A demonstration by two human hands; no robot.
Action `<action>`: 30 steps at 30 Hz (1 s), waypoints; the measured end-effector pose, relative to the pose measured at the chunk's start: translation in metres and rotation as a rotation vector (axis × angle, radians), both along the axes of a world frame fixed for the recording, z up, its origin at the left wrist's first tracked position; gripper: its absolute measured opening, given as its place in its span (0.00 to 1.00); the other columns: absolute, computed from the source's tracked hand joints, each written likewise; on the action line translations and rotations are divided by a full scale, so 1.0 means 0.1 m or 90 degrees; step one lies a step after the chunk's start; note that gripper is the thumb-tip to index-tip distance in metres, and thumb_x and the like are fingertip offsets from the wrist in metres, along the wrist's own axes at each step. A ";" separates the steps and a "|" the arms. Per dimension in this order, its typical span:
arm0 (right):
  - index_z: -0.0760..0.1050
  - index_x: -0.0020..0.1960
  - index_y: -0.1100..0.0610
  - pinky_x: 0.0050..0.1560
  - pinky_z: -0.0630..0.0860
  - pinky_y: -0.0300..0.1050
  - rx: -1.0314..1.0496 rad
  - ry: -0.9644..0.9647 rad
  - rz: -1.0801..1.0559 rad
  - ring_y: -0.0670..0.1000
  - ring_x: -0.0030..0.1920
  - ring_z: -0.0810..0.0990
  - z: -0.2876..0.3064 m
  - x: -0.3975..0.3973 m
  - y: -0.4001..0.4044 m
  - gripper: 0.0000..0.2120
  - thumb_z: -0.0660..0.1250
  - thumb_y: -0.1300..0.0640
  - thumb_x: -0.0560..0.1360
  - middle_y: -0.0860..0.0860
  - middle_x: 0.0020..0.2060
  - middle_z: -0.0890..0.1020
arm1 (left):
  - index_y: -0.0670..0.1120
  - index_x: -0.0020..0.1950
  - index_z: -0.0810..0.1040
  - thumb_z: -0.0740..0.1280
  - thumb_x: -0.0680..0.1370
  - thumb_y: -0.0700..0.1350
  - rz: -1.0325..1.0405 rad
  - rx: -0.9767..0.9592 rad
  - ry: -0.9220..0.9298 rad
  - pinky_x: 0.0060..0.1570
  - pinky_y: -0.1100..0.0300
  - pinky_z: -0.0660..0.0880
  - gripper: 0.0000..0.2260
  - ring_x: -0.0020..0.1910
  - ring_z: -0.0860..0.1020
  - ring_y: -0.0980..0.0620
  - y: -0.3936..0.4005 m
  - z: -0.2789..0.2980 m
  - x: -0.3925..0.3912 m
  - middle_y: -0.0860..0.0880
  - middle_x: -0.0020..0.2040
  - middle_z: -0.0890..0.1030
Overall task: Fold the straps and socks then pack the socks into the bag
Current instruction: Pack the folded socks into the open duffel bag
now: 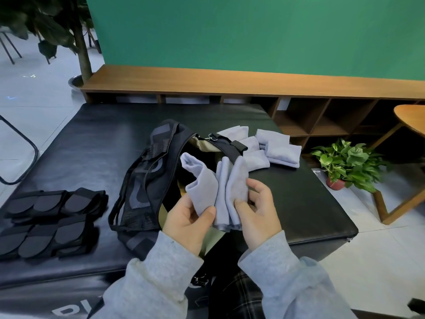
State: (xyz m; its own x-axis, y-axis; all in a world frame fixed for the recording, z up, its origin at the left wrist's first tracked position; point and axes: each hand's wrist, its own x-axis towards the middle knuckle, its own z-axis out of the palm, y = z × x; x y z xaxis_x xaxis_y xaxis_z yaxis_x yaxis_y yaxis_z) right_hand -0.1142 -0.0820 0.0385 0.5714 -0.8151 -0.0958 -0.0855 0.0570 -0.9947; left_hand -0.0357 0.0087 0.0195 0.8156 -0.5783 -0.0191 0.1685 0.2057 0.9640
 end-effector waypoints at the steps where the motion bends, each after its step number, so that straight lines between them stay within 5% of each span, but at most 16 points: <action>1: 0.69 0.54 0.43 0.60 0.74 0.52 0.002 0.004 0.011 0.48 0.58 0.76 0.00 0.00 0.02 0.14 0.61 0.62 0.78 0.48 0.56 0.77 | 0.48 0.49 0.78 0.69 0.67 0.39 0.004 0.012 -0.009 0.56 0.42 0.75 0.12 0.49 0.81 0.47 0.01 -0.01 0.00 0.50 0.42 0.84; 3: 0.70 0.56 0.46 0.60 0.74 0.48 0.031 0.000 0.037 0.46 0.58 0.76 0.02 0.01 0.04 0.09 0.63 0.55 0.77 0.48 0.57 0.77 | 0.50 0.48 0.78 0.69 0.72 0.33 -0.002 0.026 -0.022 0.55 0.42 0.75 0.12 0.48 0.81 0.47 0.01 0.01 -0.01 0.51 0.41 0.84; 5: 0.68 0.60 0.50 0.54 0.76 0.41 0.033 0.008 0.070 0.45 0.56 0.77 0.02 0.01 0.05 0.18 0.68 0.52 0.73 0.49 0.58 0.76 | 0.50 0.46 0.78 0.65 0.75 0.32 -0.010 0.033 -0.018 0.53 0.44 0.76 0.12 0.46 0.82 0.48 0.02 0.05 -0.03 0.51 0.39 0.84; 8: 0.64 0.62 0.52 0.38 0.75 0.30 0.010 0.047 0.080 0.43 0.48 0.78 0.03 0.01 0.08 0.25 0.72 0.55 0.71 0.48 0.53 0.76 | 0.48 0.47 0.78 0.62 0.77 0.33 -0.008 0.028 0.004 0.53 0.42 0.76 0.10 0.47 0.82 0.46 0.02 0.06 -0.05 0.47 0.42 0.84; 11: 0.66 0.63 0.54 0.37 0.74 0.28 -0.009 0.061 0.040 0.41 0.45 0.78 0.00 0.00 0.05 0.22 0.70 0.58 0.73 0.47 0.51 0.77 | 0.47 0.51 0.77 0.59 0.78 0.32 0.028 0.000 0.060 0.49 0.42 0.78 0.12 0.48 0.82 0.46 0.03 0.08 -0.01 0.44 0.47 0.82; 18: 0.69 0.60 0.53 0.35 0.74 0.29 0.017 0.035 0.019 0.42 0.44 0.78 -0.02 0.00 0.02 0.15 0.66 0.61 0.75 0.49 0.49 0.78 | 0.54 0.53 0.75 0.55 0.79 0.31 0.083 -0.047 0.127 0.42 0.47 0.79 0.19 0.47 0.81 0.50 0.03 0.11 0.01 0.52 0.48 0.82; 22: 0.70 0.55 0.51 0.34 0.73 0.29 0.029 0.013 -0.002 0.41 0.39 0.78 0.00 -0.02 0.01 0.12 0.65 0.64 0.75 0.48 0.45 0.78 | 0.59 0.61 0.70 0.53 0.79 0.29 0.067 -0.022 0.062 0.37 0.53 0.80 0.26 0.48 0.81 0.54 0.07 0.09 0.05 0.56 0.51 0.80; 25: 0.71 0.54 0.52 0.36 0.73 0.34 0.024 0.004 -0.031 0.43 0.40 0.78 0.02 -0.04 -0.02 0.11 0.65 0.64 0.75 0.49 0.44 0.78 | 0.65 0.58 0.69 0.50 0.78 0.26 0.015 0.010 0.003 0.35 0.59 0.80 0.31 0.47 0.80 0.63 0.09 0.13 0.09 0.65 0.48 0.80; 30: 0.72 0.54 0.55 0.41 0.74 0.43 0.019 -0.018 -0.065 0.49 0.42 0.78 0.06 -0.06 -0.06 0.10 0.65 0.65 0.74 0.51 0.43 0.78 | 0.55 0.55 0.77 0.49 0.74 0.22 -0.028 0.022 -0.024 0.48 0.57 0.79 0.32 0.62 0.75 0.53 0.12 0.06 0.11 0.53 0.61 0.77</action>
State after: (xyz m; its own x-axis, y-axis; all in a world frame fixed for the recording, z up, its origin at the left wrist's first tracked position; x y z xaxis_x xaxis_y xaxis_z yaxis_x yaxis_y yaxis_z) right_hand -0.1200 -0.0883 0.0450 0.4878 -0.8665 -0.1058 -0.0496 0.0936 -0.9944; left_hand -0.0251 0.0205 0.0252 0.7899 -0.6131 -0.0096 0.1399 0.1650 0.9763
